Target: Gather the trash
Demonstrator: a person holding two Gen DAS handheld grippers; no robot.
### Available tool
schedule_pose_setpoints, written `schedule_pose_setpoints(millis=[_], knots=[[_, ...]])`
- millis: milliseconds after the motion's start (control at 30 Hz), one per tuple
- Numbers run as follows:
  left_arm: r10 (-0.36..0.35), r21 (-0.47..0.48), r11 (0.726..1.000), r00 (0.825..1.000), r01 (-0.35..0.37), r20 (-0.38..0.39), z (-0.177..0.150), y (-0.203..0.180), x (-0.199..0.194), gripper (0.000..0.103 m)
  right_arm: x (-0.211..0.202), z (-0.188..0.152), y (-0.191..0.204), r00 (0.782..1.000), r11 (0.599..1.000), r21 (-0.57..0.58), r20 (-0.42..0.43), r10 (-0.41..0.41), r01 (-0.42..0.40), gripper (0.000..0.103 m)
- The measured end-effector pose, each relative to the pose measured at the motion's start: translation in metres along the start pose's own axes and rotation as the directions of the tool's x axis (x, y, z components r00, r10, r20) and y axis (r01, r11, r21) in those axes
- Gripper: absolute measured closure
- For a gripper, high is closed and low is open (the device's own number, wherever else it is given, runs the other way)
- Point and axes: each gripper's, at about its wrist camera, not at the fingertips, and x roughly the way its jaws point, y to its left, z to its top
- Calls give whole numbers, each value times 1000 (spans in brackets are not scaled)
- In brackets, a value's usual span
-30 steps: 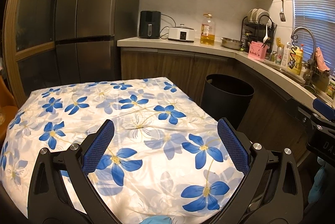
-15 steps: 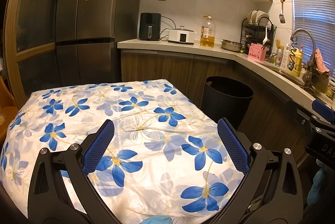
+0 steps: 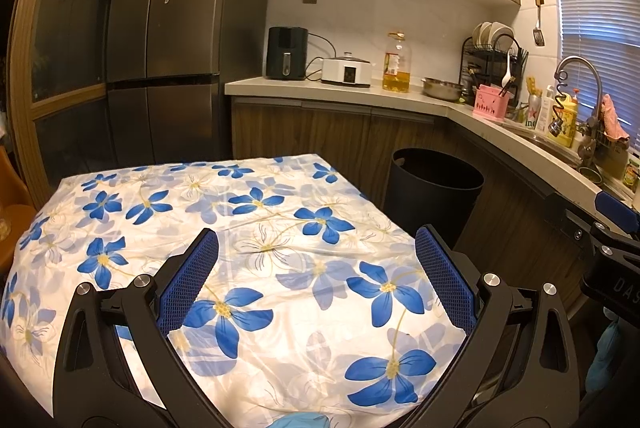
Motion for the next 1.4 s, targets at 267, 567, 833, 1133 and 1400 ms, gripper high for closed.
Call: schedule_pose_setpoints(millis=[267,567,833,1133,1400], knots=[[1,-1,1000,1000,-1,10,7,0,-3,6,-1,1,0,1000,1000,-2,5,4,-4,6],[3,-1,1000,1000,-3,23,9,-1,-6,6,-3,3,-1,1000,1000,-4,13,9,-9,6],[4,0,1000,1000,-4,29,9,-1,-8,6,-3,3,0,1000,1000,-5,14,10,-10,6],[4,0,1000,1000,-4,29,9,-2,-8,6,-3,3,0,1000,1000,-5,16,9,-9,6],[5,1,1000,1000,-5,29,8,-2,-9,6,-4,4,0,1000,1000,-4,16,11,-11,6]])
